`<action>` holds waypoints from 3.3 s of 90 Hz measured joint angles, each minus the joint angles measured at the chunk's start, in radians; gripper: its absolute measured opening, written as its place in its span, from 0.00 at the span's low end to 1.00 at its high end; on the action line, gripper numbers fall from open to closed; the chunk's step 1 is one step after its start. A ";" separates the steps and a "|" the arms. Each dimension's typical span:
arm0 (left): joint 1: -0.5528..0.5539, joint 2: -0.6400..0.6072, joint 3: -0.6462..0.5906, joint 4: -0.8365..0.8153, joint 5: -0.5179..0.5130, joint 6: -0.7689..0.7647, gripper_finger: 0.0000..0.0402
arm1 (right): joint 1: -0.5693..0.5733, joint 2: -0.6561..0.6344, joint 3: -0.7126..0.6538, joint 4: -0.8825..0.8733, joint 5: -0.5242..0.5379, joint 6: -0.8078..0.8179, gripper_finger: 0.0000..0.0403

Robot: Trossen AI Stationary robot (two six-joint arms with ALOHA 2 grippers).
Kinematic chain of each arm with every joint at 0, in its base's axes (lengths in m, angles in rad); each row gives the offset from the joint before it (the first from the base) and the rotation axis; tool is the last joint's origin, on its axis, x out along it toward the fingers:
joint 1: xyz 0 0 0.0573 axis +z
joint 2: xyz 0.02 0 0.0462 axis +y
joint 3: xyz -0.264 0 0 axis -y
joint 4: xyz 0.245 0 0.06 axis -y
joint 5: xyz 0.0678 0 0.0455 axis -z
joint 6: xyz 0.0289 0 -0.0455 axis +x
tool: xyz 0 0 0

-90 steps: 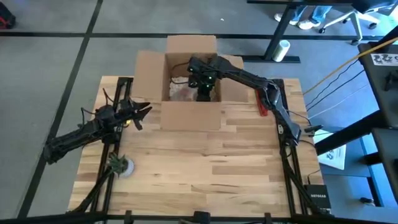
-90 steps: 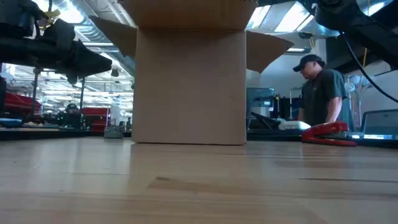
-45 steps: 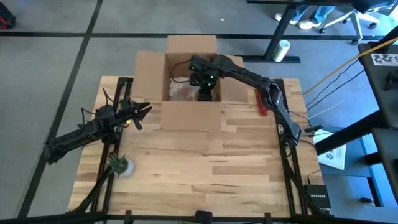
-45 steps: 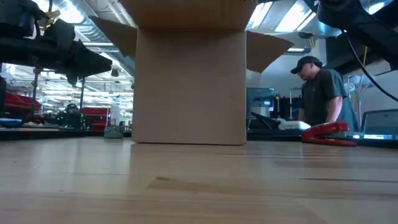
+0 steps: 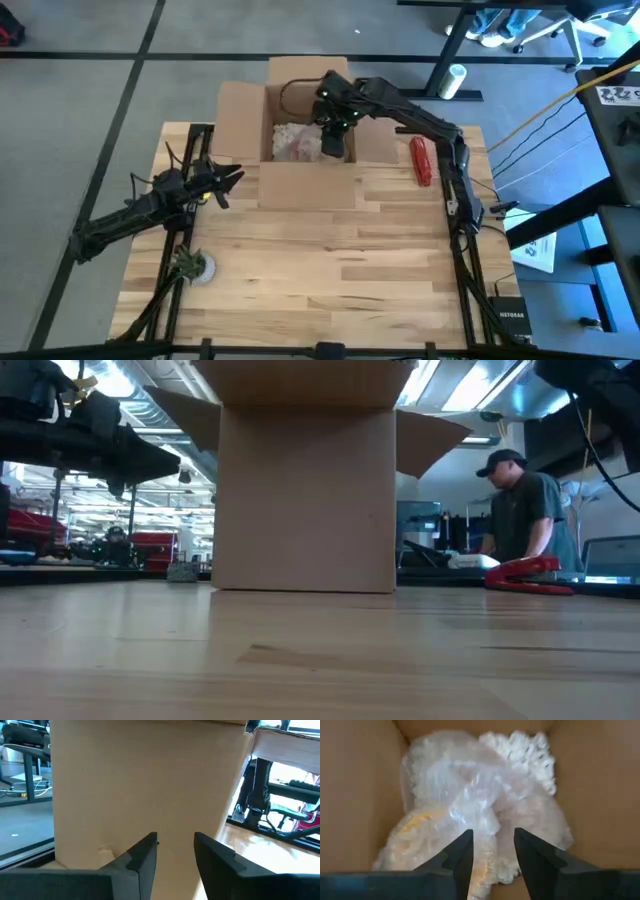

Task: Wrap mug
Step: Return to Home Position

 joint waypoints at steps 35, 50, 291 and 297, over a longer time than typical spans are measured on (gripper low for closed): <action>0.000 0.000 0.000 0.000 0.000 0.000 0.28 | 0.000 -0.171 0.000 0.006 -0.081 0.053 0.12; 0.000 0.000 0.000 0.000 0.000 0.000 0.28 | 0.015 -0.240 -0.001 -0.116 -0.108 0.075 0.03; -0.001 0.000 0.000 0.001 -0.004 -0.076 0.28 | 0.137 -1.557 -1.979 1.038 -0.144 0.528 0.00; 0.000 0.000 0.000 0.002 -0.014 -0.052 0.28 | 0.137 -1.573 -1.979 1.049 -0.144 0.533 0.00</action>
